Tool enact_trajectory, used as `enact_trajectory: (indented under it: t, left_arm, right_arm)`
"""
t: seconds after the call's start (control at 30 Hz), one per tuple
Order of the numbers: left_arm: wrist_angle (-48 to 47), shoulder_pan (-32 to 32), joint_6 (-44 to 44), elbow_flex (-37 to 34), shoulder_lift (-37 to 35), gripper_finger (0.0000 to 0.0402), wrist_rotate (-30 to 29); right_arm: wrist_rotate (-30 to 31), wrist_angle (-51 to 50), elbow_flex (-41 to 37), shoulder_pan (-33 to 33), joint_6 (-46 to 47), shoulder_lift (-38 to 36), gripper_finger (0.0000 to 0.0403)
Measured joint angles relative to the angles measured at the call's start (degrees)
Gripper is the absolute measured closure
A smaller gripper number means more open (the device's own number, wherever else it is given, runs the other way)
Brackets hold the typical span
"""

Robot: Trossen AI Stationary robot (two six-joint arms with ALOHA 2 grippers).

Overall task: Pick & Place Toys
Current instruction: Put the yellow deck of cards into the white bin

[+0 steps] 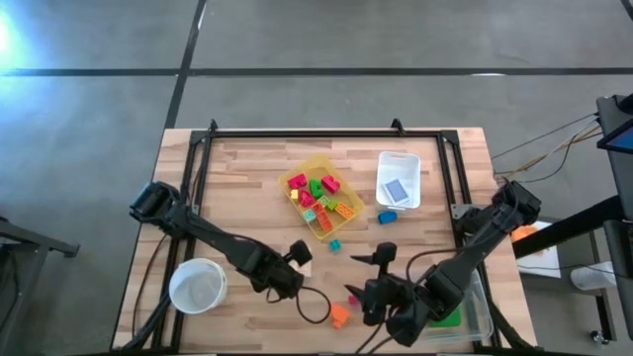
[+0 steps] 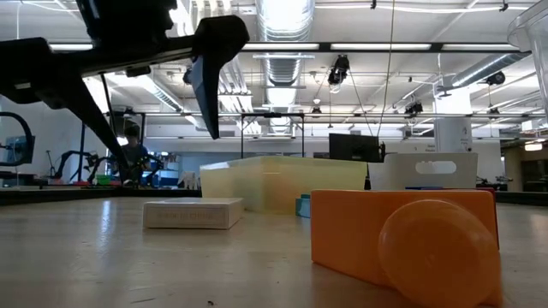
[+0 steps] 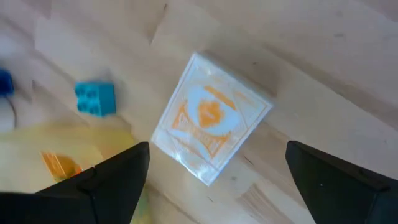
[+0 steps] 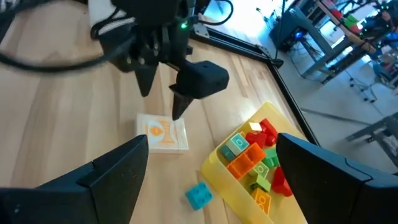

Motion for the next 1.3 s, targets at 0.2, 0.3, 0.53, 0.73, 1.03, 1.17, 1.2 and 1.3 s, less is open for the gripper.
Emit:
enact_trajectory:
  t: [0.2,0.3,0.53,0.73,1.03,1.17,1.2,1.3]
  left_arm:
    - [2.1,0.4,6.3,0.0,0.4,0.0023,1.7]
    - [2.9,0.7,8.3,-0.1,0.4,0.0023,4.1]
    - [7.1,3.0,11.4,-0.2,0.4,0.0023,8.6]
    - [7.1,5.5,13.8,-0.2,1.2,0.0023,13.7]
    - [6.2,5.8,22.5,1.1,7.9,0.0023,12.3]
    - [6.4,5.9,24.5,2.4,8.5,0.0023,11.3]
    - [6.3,5.9,25.3,2.7,8.5,0.0023,11.4]
    - [6.2,5.9,28.5,2.8,8.5,0.0023,11.4]
  right_arm:
    - [-0.3,-1.2,0.0,1.0,0.2,-0.1,0.0056]
    - [-2.6,-1.2,0.0,1.0,0.2,-0.1,0.0056]
    - [-3.0,-1.2,0.0,1.0,1.4,-0.1,0.0056]
    - [-5.0,-1.6,0.0,1.1,1.2,-0.1,0.0056]
    - [-6.3,-2.1,0.0,1.1,0.5,-0.1,0.0056]
    - [-9.4,-2.4,0.0,1.1,0.5,-0.1,0.0056]
    - [-10.0,-2.4,0.0,1.1,0.5,-0.1,0.0056]
    - [-10.2,-2.6,0.0,1.1,0.5,-0.1,0.0056]
